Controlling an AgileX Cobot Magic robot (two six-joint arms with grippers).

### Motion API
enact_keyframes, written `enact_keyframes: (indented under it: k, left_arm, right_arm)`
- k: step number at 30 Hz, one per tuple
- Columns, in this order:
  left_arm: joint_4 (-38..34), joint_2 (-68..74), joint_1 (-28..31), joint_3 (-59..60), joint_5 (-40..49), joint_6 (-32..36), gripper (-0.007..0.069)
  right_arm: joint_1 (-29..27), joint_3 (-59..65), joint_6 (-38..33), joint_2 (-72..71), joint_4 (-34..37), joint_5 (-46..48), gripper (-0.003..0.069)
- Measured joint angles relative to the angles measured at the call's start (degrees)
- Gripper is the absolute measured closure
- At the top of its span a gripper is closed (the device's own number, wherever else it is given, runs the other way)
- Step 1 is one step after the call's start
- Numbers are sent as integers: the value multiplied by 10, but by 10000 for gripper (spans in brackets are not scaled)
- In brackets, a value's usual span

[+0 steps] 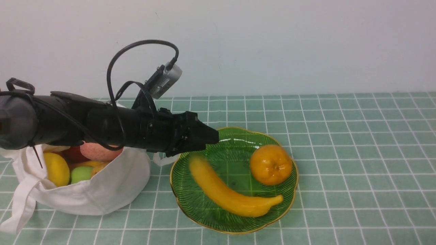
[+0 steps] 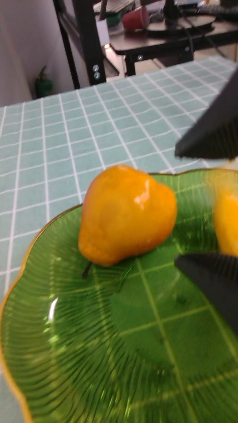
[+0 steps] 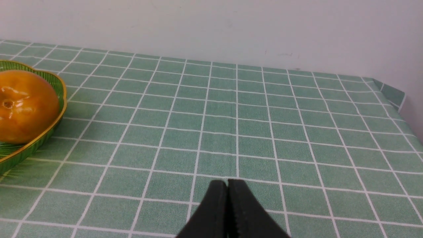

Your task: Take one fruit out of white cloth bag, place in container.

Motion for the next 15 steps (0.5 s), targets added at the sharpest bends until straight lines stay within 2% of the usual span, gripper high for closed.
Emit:
enact_keyframes:
  k: [1, 3, 5, 6, 9, 10, 11, 13, 14, 15]
  left_arm:
    - [1, 0, 0, -1, -1, 1, 215]
    - [22, 0, 1, -1, -10, 11, 83]
    - [35, 0, 4, -3, -11, 12, 45]
    - [73, 0, 12, -13, -3, 12, 2]
    - [128, -7, 25, -28, 13, 1, 0]
    - [157, -14, 32, -34, 20, -11, 14]
    - [233, -40, 43, -48, 36, -51, 83]
    - [281, -64, 48, -59, 47, -86, 158]
    - [388, -117, 54, -73, 60, -148, 328]
    - [422, -148, 55, -75, 65, -176, 425]
  right_arm:
    - [0, 0, 0, 0, 0, 0, 674]
    - [0, 0, 0, 0, 0, 0, 674]
    - [0, 0, 0, 0, 0, 0, 674]
    - [0, 0, 0, 0, 0, 0, 674]
    - [0, 0, 0, 0, 0, 0, 674]
    - [0, 0, 0, 0, 0, 0, 674]
    - [0, 0, 0, 0, 0, 0, 674]
    - [0, 0, 0, 0, 0, 0, 674]
    - [0, 0, 0, 0, 0, 0, 674]
    - [0, 0, 0, 0, 0, 0, 674]
